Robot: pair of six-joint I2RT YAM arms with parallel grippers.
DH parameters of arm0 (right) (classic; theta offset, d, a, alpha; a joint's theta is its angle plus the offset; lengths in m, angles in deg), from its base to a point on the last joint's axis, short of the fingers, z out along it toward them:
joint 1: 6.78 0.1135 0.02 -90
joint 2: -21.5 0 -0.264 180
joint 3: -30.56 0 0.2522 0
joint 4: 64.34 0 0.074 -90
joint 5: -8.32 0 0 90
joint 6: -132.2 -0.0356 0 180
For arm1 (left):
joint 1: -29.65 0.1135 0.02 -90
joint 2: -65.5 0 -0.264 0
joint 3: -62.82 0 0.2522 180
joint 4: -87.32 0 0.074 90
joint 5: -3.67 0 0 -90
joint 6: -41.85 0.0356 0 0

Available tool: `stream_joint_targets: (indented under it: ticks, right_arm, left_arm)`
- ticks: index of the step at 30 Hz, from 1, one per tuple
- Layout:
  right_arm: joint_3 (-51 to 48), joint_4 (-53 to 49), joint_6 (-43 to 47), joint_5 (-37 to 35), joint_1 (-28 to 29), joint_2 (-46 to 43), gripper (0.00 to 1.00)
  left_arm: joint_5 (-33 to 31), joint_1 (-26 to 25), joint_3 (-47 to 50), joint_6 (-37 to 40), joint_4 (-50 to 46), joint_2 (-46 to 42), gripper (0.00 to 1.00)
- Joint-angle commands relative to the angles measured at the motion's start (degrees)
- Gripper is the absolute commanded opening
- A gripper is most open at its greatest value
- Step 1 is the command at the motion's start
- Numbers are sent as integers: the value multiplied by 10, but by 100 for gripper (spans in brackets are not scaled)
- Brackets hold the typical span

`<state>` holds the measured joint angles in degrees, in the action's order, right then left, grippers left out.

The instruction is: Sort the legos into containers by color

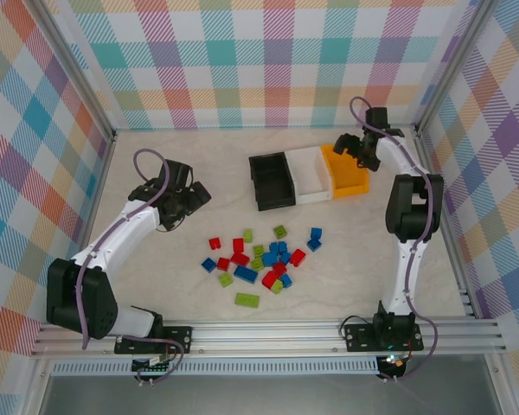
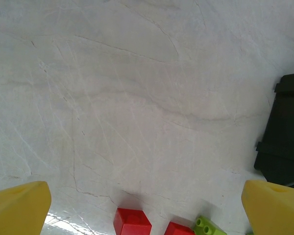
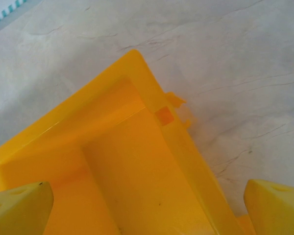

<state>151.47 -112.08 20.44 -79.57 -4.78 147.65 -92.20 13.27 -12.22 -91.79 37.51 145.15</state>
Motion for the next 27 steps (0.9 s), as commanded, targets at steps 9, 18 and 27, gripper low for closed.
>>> stream_joint_targets:
  ticks: [9, 18, 27]
  right_arm:
    - [-92, 1, -45, -84, 116, -102, 100]
    - [-173, 48, -65, -116, 142, -171, 100]
    - [-270, -10, -74, -122, 198, -315, 96]
  left_arm:
    - [2, -4, -16, 14, -4, 3, 100]
    - [17, -4, -17, 13, 4, -9, 100]
    - [-16, -57, -13, 35, 11, -50, 100]
